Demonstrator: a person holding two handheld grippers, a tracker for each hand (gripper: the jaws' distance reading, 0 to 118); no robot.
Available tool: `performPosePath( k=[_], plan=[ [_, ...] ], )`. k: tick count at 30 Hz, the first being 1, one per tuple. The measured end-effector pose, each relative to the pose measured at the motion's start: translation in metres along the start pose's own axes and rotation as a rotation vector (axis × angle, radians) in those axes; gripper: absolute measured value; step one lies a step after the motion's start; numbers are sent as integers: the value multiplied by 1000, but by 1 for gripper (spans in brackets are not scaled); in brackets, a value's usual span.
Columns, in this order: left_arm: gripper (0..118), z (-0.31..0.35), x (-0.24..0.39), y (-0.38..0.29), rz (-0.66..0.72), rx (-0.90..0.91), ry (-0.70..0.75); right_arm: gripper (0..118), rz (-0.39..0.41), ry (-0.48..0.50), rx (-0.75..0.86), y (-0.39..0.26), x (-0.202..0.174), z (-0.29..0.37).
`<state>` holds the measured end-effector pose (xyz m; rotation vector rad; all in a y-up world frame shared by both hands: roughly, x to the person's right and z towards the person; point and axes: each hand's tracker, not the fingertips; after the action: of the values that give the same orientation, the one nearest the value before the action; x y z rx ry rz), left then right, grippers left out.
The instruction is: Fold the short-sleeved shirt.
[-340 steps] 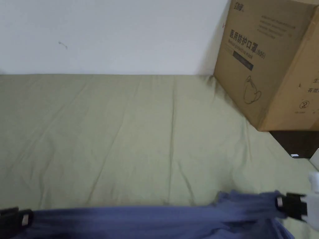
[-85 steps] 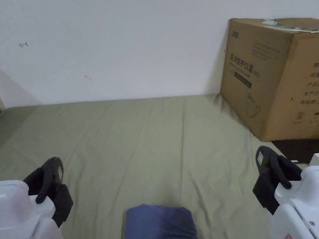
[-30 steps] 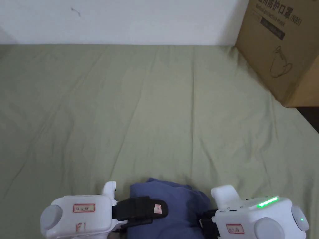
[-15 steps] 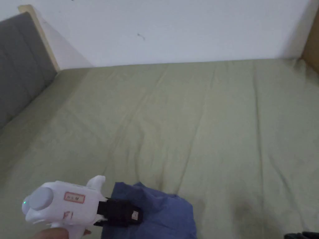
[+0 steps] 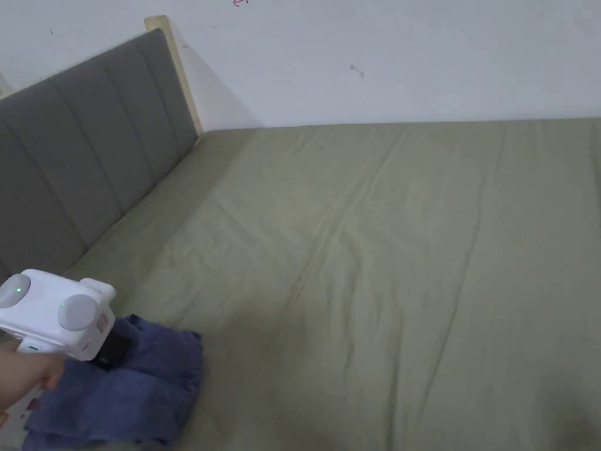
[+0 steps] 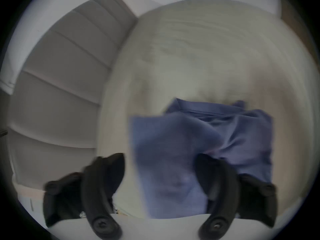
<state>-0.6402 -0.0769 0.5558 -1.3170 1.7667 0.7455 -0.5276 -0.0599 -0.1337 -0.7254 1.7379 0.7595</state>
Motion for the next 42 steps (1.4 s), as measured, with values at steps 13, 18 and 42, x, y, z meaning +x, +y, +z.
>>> performPosePath(
  k=[13,18,42],
  plan=[
    [59,122,121,-64,224,404,-554,1,-45,40,115,-2,-6,25],
    [0,196,215,-115,332,598,-752,1,-63,51,173,-1,-13,41],
    [0,391,269,-191,313,1227,-444,1,-111,-322,827,-39,-14,170]
  ],
)
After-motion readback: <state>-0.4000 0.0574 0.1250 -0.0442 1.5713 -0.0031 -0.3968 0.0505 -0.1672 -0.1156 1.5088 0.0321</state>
